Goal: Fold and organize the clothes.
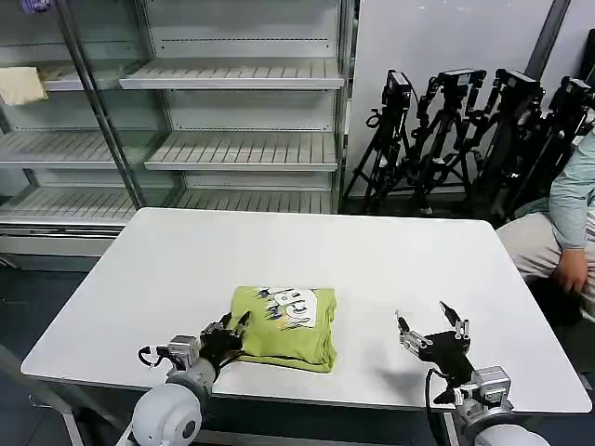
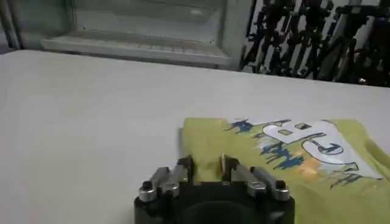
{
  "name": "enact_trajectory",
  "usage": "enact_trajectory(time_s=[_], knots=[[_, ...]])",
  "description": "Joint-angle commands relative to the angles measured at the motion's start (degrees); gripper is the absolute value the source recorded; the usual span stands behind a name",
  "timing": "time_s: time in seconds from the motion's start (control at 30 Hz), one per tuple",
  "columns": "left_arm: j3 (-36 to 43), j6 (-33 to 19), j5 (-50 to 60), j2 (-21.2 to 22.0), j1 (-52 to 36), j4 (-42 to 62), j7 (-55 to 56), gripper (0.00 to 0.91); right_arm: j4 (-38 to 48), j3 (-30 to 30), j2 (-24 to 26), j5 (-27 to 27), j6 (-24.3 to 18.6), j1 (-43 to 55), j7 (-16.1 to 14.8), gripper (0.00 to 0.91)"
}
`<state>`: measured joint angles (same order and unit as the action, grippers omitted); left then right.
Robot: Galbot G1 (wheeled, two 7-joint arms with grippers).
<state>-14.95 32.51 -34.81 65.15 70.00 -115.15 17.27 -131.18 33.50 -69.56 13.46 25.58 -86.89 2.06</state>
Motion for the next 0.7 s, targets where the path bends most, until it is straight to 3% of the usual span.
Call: enact_trajectory(time_s=[0.03, 0.2, 0.47, 0.6, 0.7], knots=[[-0.9, 0.5, 4.1, -0.4, 0.6, 0.2, -2.5, 0.010, -0.2, -0.2, -0.1, -0.1, 0.2, 0.2, 0.2, 0.907], [-9.8, 0.5, 8.4, -1.6, 0.5, 0.3, -7.4, 0.000, -0.5, -0.2, -0.1, 0.0, 0.2, 0.4, 0.1, 0.907], [-35.6, 0.5, 8.4, -19.1, 4.6, 3.4, -16.5, 0.000, -0.4, 0.4, 0.7, 0.6, -0.5, 0.4, -0.1, 0.907], [-43.9, 0.5, 8.5, -25.6, 8.3, 2.9, -18.8, 0.000, 0.3, -0.3, 0.0, 0.5, -1.1, 0.8, -0.2, 0.907], [-45.0, 0.6, 8.8, -27.8, 11.3, -1.6, -19.1, 0.000, 0.6, -0.9, -0.5, 0.3, -1.4, 0.9, -0.2, 0.907]])
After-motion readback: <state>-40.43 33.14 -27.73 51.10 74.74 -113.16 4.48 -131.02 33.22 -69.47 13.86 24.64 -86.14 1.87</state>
